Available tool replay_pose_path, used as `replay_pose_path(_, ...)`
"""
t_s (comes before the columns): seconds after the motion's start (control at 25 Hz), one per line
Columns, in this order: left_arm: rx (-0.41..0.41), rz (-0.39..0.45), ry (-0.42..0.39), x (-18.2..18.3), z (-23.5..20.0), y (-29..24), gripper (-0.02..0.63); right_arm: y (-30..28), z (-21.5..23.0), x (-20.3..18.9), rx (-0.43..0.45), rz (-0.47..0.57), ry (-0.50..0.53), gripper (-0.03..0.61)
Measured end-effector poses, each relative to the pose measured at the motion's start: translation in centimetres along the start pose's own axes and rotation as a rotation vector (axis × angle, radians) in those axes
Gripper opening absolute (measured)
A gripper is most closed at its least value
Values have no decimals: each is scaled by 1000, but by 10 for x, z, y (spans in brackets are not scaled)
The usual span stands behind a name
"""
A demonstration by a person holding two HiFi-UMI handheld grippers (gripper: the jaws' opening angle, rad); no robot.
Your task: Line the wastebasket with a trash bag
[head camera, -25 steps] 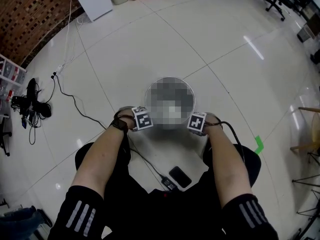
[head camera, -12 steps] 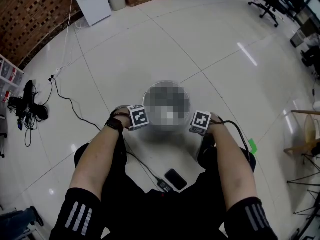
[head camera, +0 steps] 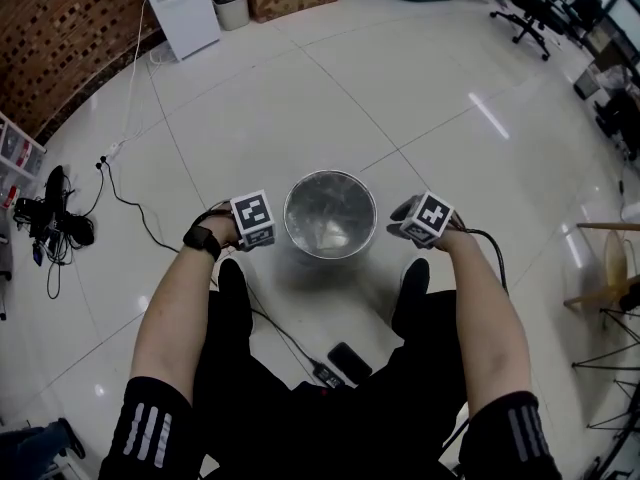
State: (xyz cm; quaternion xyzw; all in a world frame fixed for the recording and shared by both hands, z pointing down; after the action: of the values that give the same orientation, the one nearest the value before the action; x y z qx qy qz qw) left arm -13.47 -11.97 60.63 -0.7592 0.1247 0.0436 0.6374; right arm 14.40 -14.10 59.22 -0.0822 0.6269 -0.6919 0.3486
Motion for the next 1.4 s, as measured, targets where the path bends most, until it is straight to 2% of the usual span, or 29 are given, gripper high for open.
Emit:
replay_pose_path(0.08,-23,26,8,-3,-2,8,154,7,14,17,-26,81,-19,123)
replay_pose_path(0.16,4,45,10,-7,-12,16,160,13,26,35,-44,172,-54,123)
replay_pose_path(0.28,146,100,53,-5,-50,31,159,18,39,58,-65,263,-100,121)
replay_pose_path(0.36,232,173,109,3,-76,39,147,16,47,68,-74,291,-113,120)
replay_pose_path(0.44,276,259,176,14,-96,44,140,11,53,75,-65,305,-137,117)
replay_pose_path(0.56,289,364,268,29,-119,44,112,1,61,82,-20,328,-208,112)
replay_pose_path(0.68,274,412,322,40,-134,35,101,-11,70,86,16,339,-287,112)
replay_pose_path(0.84,262,380,341,46,-148,17,96,-26,79,82,26,290,-312,89)
replay_pose_path(0.92,260,352,333,45,-153,9,56,-33,83,78,34,269,-319,47)
replay_pose_path(1.04,254,322,321,46,-158,2,-6,-42,84,77,66,242,-319,20)
replay_pose_path(1.24,267,250,308,36,-171,-16,-6,-54,94,85,57,226,-315,8)
replay_pose_path(1.4,242,207,327,24,-172,-37,-6,-65,100,81,33,185,-298,8)
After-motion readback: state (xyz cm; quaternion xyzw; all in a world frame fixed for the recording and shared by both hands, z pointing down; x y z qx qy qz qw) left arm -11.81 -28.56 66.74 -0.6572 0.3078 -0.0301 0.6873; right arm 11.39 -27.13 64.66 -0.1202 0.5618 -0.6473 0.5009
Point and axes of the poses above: the fingertips, and each gripper's own axes: y backward along the fingers, z to its right, x out of its top, the point moved 1 cm from there along y, backward along the fingers, and after that the axes turned 10 degrees about -y, right-handed, at the moved point
